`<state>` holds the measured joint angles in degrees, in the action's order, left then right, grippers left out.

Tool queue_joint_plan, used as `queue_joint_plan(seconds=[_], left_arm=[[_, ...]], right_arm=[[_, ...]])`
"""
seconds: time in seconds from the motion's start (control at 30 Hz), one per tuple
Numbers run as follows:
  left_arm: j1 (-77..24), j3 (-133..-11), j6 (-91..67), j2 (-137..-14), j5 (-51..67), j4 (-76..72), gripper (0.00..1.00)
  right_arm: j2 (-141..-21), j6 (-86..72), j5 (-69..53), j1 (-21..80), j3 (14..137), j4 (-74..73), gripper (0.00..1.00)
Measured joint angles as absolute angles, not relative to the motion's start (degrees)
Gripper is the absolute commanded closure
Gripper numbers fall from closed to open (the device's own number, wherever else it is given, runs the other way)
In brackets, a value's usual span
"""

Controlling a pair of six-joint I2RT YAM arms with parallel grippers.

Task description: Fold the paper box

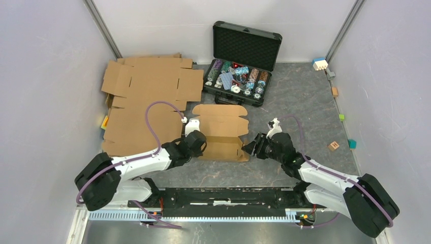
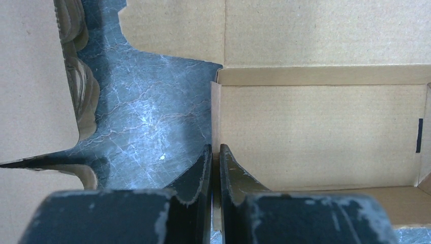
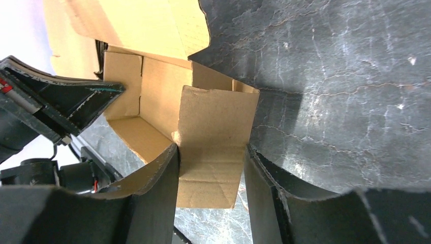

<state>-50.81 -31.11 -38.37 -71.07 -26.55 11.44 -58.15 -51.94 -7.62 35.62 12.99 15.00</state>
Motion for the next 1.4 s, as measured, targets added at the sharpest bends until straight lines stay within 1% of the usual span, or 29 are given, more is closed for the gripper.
queue_joint_plan(seconds=[0.2, 0.3, 0.33, 0.4, 0.47, 0.53, 0.7, 0.83, 0.93, 1.2, 1.4], left_arm=[[-50.8, -30.8, -38.3, -70.2, -26.5, 12.3, 0.98], [-50.8, -30.8, -38.3, -70.2, -26.4, 12.3, 0.98], [-50.8, -30.8, -38.2, -70.2, -26.3, 12.4, 0.98], [-51.0, -31.1, -37.9, -70.3, -26.2, 12.8, 0.98], [-51.1, -31.6, -37.6, -70.5, -25.8, 13.3, 0.97], [-51.5, -32.3, -37.6, -71.0, -25.2, 13.4, 0.97], [-52.0, -33.2, -37.6, -71.5, -24.8, 13.3, 0.97], [-52.0, -33.2, -37.6, -71.6, -24.8, 13.3, 0.97], [-52.1, -33.2, -37.6, -71.7, -24.9, 13.4, 0.97], [-53.0, -35.5, -37.6, -73.7, -25.6, 15.2, 0.96], [-53.1, -36.4, -37.6, -74.4, -26.9, 16.8, 0.96]], right_arm=[[-57.8, -52.9, -10.5, 35.2, 11.2, 18.7, 0.53], [-58.1, -53.0, -12.1, 35.1, 11.2, 20.6, 0.47], [-58.5, -53.1, -12.7, 35.1, 11.2, 21.2, 0.42], [-60.3, -53.0, -14.7, 35.1, 11.3, 22.9, 0.27], [-62.1, -53.0, -16.3, 35.1, 11.6, 23.8, 0.17], [-63.6, -52.5, -17.8, 35.1, 12.2, 23.9, 0.12], [-64.0, -50.9, -18.0, 35.1, 13.0, 22.9, 0.14], [-63.4, -50.2, -18.0, 35.1, 13.0, 22.5, 0.12], [-62.7, -49.5, -18.1, 35.1, 13.1, 21.8, 0.13], [-59.0, -47.4, -17.2, 35.1, 13.6, 17.8, 0.24], [-55.9, -46.0, -14.9, 35.1, 13.8, 14.7, 0.38]])
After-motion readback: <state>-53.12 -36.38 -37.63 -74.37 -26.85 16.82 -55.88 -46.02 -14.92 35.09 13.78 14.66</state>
